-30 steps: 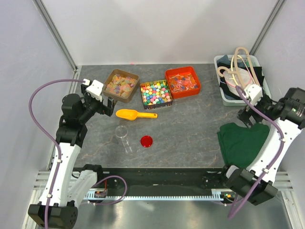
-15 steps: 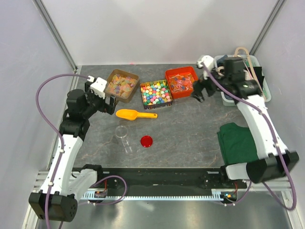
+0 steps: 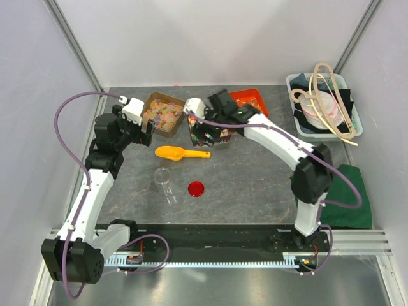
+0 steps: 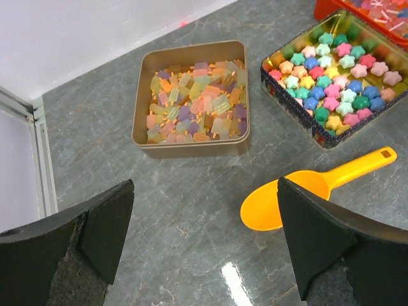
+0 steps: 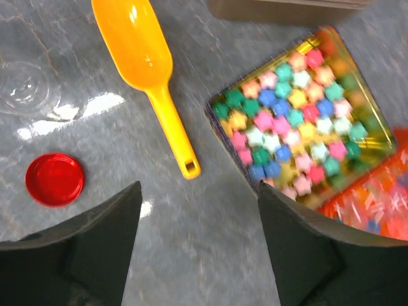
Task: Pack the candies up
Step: Move the spatula to the center of the board.
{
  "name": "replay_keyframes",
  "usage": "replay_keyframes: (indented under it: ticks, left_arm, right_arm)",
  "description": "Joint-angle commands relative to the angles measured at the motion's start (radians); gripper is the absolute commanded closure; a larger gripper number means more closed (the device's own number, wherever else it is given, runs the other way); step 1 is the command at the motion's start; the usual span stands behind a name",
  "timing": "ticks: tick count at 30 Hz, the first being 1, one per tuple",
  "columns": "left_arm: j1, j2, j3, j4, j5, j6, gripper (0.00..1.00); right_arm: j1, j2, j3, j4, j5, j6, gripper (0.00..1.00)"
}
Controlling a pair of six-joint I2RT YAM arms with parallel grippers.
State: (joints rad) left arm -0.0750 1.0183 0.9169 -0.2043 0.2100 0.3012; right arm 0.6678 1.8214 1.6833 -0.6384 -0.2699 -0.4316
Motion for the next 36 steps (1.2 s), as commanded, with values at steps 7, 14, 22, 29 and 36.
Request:
replay_keyframes:
  ticks: [7,14,22,29,36]
  left_arm:
    - [0.006,0.0,-0.02,0.054,-0.08,-0.028,0.01]
    - [0.011,0.006,-0.024,0.054,-0.096,-0.031,0.01]
    - [0.024,-0.009,-0.032,0.051,-0.078,-0.033,0.01]
    - [0.034,-0.004,-0.035,0.054,-0.061,-0.042,0.01]
    - [0.038,-0.007,-0.036,0.051,-0.049,-0.045,0.0]
  right_arm:
    - [0.075,0.295,0.24,0.037,0.001,-0.09,0.3]
    - [0.101,0.383,0.28,0.065,-0.017,-0.098,0.24]
    - [0.119,0.46,0.308,0.042,-0.032,-0.102,0.23]
    - [0.119,0.455,0.283,-0.023,-0.087,-0.136,0.19]
    - [0.119,0.48,0.26,-0.001,-0.055,-0.141,0.18]
